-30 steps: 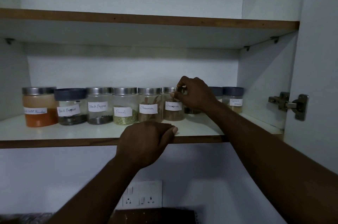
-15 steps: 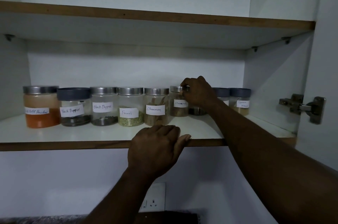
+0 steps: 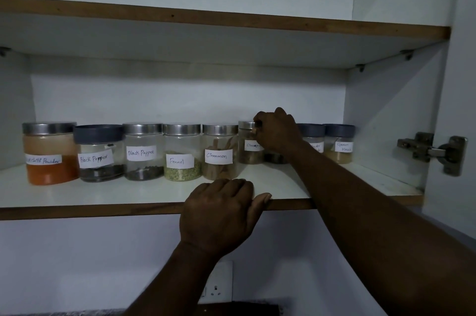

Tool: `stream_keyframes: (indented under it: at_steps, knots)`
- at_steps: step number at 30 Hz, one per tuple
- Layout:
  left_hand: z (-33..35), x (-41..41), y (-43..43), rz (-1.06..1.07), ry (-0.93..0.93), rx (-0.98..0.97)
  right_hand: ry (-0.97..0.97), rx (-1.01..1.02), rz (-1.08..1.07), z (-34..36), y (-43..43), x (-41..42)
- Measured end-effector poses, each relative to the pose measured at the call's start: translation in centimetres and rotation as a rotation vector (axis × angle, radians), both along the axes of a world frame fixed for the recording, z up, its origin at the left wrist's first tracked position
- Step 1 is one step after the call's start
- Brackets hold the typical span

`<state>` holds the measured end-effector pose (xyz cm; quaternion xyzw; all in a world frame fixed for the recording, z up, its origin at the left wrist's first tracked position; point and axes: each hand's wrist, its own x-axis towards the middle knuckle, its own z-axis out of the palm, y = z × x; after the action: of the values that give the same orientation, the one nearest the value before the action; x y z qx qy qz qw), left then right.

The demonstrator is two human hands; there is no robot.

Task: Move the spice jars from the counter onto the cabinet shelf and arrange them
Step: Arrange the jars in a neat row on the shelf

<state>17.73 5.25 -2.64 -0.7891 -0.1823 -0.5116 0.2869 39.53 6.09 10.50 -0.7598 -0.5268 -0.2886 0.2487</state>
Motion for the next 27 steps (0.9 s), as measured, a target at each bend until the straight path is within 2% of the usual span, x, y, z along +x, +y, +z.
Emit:
stream_keyframes:
  at_steps: [5,8,10,14,16,19,22,27]
  knots:
    - [0.0,0.0,0.0,0.003,0.014,-0.026,0.014,0.033,0.031,-0.4,-0.3,0.4]
    - [0.3,0.0,-0.1,0.003,0.044,-0.075,0.081,0.342,0.08,0.0,-1.4,0.4]
    - [0.6,-0.3,-0.3,0.005,0.063,-0.103,0.079,0.441,0.135,0.0,-2.0,-0.2]
    - [1.1,-1.4,-0.7,0.015,0.101,-0.133,0.228,0.32,0.43,-1.0,-2.6,-4.0]
    - [1.1,-2.0,-0.6,-0.005,0.112,-0.128,0.198,0.234,0.509,-1.9,-2.5,-6.0]
    - [0.8,-3.7,0.3,-0.024,0.09,-0.087,0.021,0.193,0.436,-2.8,-2.0,-7.6]
    - [0.1,-6.2,1.8,-0.018,0.061,-0.064,-0.06,0.206,0.348,-2.7,-1.8,-8.1]
    - [-1.2,-8.5,4.0,-0.017,0.041,-0.056,0.021,0.14,0.276,-2.1,-0.8,-7.9]
